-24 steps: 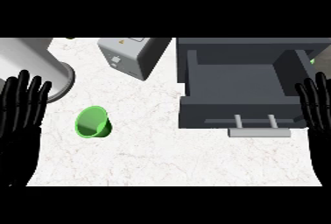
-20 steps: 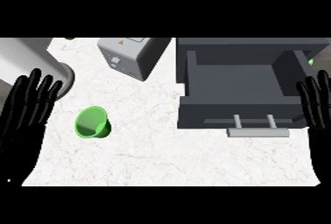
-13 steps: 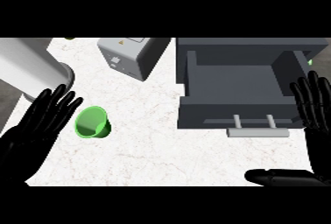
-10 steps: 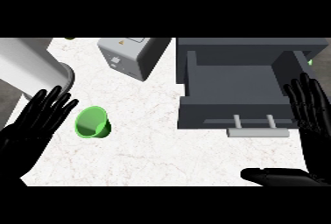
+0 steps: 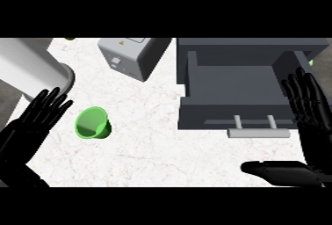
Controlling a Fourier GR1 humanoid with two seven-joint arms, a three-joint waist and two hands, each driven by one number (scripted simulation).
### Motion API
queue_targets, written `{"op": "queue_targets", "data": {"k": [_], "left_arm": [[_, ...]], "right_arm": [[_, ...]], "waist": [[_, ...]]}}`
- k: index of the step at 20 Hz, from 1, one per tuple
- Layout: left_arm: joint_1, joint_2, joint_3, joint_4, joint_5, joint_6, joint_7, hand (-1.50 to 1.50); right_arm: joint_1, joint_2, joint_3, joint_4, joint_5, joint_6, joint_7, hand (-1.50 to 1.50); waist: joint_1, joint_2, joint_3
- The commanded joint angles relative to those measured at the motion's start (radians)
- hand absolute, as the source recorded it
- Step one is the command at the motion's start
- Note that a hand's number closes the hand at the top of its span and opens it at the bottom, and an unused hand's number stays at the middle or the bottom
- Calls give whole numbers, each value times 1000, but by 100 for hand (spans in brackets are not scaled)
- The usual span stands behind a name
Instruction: Pick up the cup, place it into the drawer and close the drawer
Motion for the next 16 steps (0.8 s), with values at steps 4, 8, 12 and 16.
{"op": "queue_targets", "data": {"k": [4, 8, 12, 16], "left_arm": [[-77, -16, 38, 223, -200, 17, -138, -150], [-101, -13, 43, 366, -335, 37, -267, -150], [-207, 4, 46, 616, -463, 59, -436, -150], [-228, 20, 38, 782, -541, 80, -563, -150]], "right_arm": [[-22, 4, -21, 101, 10, 21, -90, -150], [-20, -10, -47, 7, -37, 33, 1, -150], [-5, -22, -64, 11, -40, 49, -1, -150], [22, -13, -82, 30, -39, 52, -51, -150]], "waist": [[-1, 1, 0], [-4, 0, 0], [-11, 1, -1], [-10, 1, 0]]}}
